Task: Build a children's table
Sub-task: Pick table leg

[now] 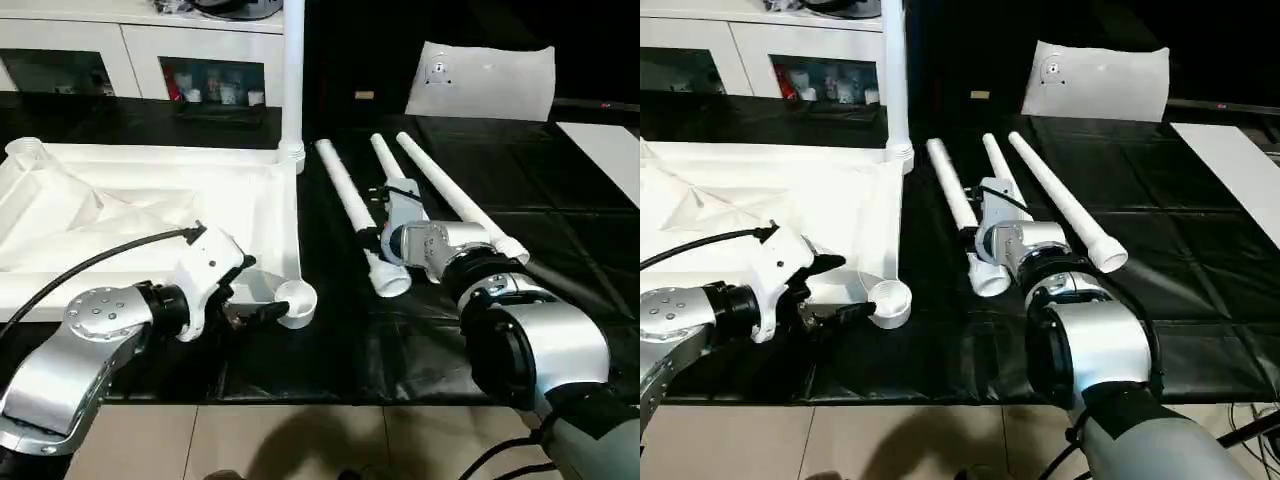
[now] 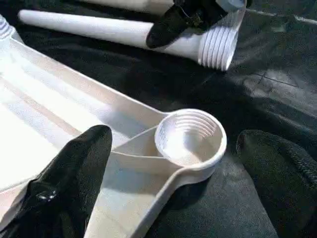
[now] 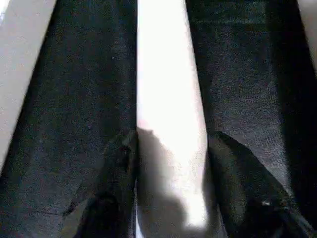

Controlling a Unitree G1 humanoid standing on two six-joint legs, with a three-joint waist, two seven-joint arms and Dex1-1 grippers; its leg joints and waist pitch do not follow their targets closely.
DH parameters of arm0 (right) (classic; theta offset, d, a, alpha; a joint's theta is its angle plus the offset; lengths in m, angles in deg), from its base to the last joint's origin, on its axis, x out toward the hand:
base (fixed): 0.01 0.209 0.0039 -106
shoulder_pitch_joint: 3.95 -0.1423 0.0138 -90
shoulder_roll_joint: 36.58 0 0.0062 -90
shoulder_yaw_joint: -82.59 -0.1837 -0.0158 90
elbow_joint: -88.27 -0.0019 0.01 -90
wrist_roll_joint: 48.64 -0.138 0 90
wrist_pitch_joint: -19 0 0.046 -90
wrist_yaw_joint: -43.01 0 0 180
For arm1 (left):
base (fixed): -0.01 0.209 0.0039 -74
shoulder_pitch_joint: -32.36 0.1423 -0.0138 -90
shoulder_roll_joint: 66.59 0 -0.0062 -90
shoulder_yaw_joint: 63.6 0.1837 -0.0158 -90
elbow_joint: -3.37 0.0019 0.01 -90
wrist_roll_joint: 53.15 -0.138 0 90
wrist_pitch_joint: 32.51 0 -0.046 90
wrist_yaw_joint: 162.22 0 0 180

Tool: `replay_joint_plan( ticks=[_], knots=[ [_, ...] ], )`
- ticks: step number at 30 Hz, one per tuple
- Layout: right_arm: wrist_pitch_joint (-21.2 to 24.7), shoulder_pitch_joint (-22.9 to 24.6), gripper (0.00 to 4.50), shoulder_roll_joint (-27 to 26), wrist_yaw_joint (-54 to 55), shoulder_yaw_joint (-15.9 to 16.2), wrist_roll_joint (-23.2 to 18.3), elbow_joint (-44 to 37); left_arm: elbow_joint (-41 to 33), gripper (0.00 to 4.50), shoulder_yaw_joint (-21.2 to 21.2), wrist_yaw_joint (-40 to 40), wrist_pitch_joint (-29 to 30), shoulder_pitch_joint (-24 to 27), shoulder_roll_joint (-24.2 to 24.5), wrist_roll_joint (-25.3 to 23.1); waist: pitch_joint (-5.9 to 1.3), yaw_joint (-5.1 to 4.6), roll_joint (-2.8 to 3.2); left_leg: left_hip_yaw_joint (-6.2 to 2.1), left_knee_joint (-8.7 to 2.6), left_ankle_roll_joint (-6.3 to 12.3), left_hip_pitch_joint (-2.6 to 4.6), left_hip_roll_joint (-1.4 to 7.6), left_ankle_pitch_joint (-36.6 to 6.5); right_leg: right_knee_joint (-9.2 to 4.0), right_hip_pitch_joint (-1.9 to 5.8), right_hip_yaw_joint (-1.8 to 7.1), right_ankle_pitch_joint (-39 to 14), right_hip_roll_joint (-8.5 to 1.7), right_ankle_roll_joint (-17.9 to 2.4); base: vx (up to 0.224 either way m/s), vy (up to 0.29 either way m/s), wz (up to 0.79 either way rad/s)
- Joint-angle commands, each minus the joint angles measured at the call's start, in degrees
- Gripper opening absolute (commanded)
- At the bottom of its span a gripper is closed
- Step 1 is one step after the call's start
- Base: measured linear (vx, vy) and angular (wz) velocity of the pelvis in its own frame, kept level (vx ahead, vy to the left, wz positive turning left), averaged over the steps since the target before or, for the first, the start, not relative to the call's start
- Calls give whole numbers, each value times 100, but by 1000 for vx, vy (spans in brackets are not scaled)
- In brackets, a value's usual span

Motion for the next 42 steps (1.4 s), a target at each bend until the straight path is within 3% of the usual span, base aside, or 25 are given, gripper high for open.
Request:
replay_joint_plan(
  ticks=[1,8,9,11,15,16,17,19,20,21,22,23,25,26,27,28,29,33,34,37,38,39,40,42],
  knots=[
    [12,-42,187,63,42,-131,-148,55,68,450,28,-80,-89,-100,-25,-100,-364,-12,130,84,-346,-223,-23,-9,-1268,-400,290,168,-1363,-375,-884,0,0,0],
    [-630,-9,182,90,-328,-402,-419,-278,292,450,-48,-370,-261,-223,-259,-131,-396,1,156,95,-325,-152,-40,-8,-1020,-359,316,168,-859,-373,-1031,0,0,0],
    [-942,61,182,49,-460,-558,-611,-538,401,450,-41,-487,-337,-294,-370,-176,-397,7,189,91,-323,-145,-38,-8,-1008,-348,323,169,-795,-373,-1059,0,0,0],
    [-1713,293,182,6,-310,-465,-512,-1023,607,450,-51,-713,-540,-458,-648,-229,-406,23,177,96,-319,-98,-49,0,-916,-356,343,165,-660,-384,-1074,0,0,0],
    [-1893,459,182,-11,-321,-525,-594,-1364,758,450,-91,-896,-703,-608,-862,-244,-415,32,181,94,-313,-69,-67,-17,-722,-331,368,161,-443,-363,-1093,0,0,0],
    [-1628,570,182,-3,-632,-624,-811,-1636,848,450,-139,-980,-773,-704,-973,-219,-412,34,225,92,-309,-69,-67,-22,-745,-340,366,161,-477,-365,-1080,0,0,0],
    [-1324,691,182,8,-1004,-729,-1057,-1928,945,450,-189,-1067,-842,-808,-1085,-190,-421,36,188,93,-312,13,-62,-20,-761,-352,396,169,-393,-348,-1057,0,0,0],
    [-1231,724,182,13,-1129,-759,-1137,-2003,973,450,-198,-1094,-859,-838,-1110,-179,-416,36,182,83,-321,38,-73,-17,-749,-359,405,161,-412,-359,-1077,0,0,0],
    [-1188,972,182,-46,-1418,-817,-1390,-2463,1082,450,-285,-1137,-874,-941,-1238,-85,-412,40,320,66,-315,9,-63,-26,-775,-348,394,157,-464,-364,-1106,0,0,0],
    [-1140,1228,182,-83,-1741,-795,-1597,-2912,1164,450,-386,-1179,-829,-1048,-1379,45,-410,30,237,82,-307,30,-47,0,-849,-396,379,157,-505,-371,-1125,0,0,0],
    [-1047,1590,182,-120,-2188,-730,-1874,-3532,1271,450,-539,-1228,-761,-1205,-1592,255,-416,35,312,62,-309,21,-59,-25,-832,-366,415,150,-487,-365,-1161,0,0,0],
    [-942,1862,181,-129,-2516,-638,-2068,-3981,1335,450,-666,-1259,-696,-1331,-1766,446,-429,67,234,72,-299,149,-73,-21,-638,-376,462,173,-229,-371,-1179,0,0,0],
    [-777,2138,181,-112,-2835,-522,-2279,-4423,1377,450,-802,-1303,-608,-1478,-1954,677,-427,113,252,68,-294,198,-87,-12,-511,-391,465,169,-220,-391,-1217,0,0,0],
    [-616,2416,181,-84,-3142,-410,-2500,-4862,1446,450,-935,-1357,-519,-1647,-2149,925,-408,117,233,73,-308,196,-100,-34,-519,-412,474,154,-346,-372,-1203,0,0,0],
    [-470,2574,181,-70,-3324,-376,-2656,-5123,1495,450,-1010,-1389,-468,-1751,-2266,1074,-393,147,236,90,-296,195,-69,-30,-648,-467,450,162,-650,-373,-1138,0,0,0],
    [-250,2763,180,-38,-3548,-334,-2857,-5434,1569,450,-1113,-1435,-377,-1899,-2435,1296,-384,142,213,78,-313,176,-87,-39,-679,-474,466,154,-902,-379,-1088,0,0,0],
    [24,3006,180,29,-3855,-220,-3060,-5813,1667,450,-1288,-1507,-185,-2125,-2705,1704,-378,176,220,93,-295,188,-51,-34,-741,-517,437,161,-1115,-376,-1026,0,0,0],
    [431,3312,180,139,-4203,7,-3334,-6346,1841,450,-1629,-1667,100,-2538,-3153,2435,-366,174,214,78,-297,181,-74,-55,-745,-564,428,143,-1566,-383,-904,0,0,0],
    [524,3405,180,164,-4249,58,-3412,-6528,1886,450,-1707,-1686,167,-2644,-3243,2555,-365,187,176,77,-293,193,-70,-54,-742,-579,422,145,-1683,-377,-847,0,0,0],
    [663,3503,180,191,-4335,120,-3540,-6746,1959,432,-1801,-1703,236,-2788,-3355,2714,-374,208,187,57,-308,214,-80,-41,-624,-572,422,136,-1622,-377,-771,0,0,0],
    [701,3567,180,211,-4367,200,-3563,-6860,1995,422,-1964,-1726,297,-2911,-3467,3094,-372,205,221,51,-312,201,-88,-40,-617,-561,422,132,-1605,-381,-782,0,0,0],
    [711,3582,180,213,-4369,224,-3565,-6882,1996,422,-2003,-1721,309,-2939,-3488,3200,-379,206,199,64,-298,190,-86,-53,-597,-575,424,133,-1566,-375,-802,0,0,0],
    [750,3631,180,215,-4364,259,-3583,-6977,1958,414,-2037,-1648,391,-2950,-3484,3344,-380,209,229,49,-307,187,-101,-43,-558,-560,427,129,-1466,-379,-838,0,0,0],
    [771,3655,180,212,-4354,275,-3596,-7031,1912,403,-2004,-1550,464,-2926,-3435,3374,-382,203,215,52,-310,200,-86,-37,-584,-559,416,128,-1381,-372,-862,0,0,0]
  ],
)
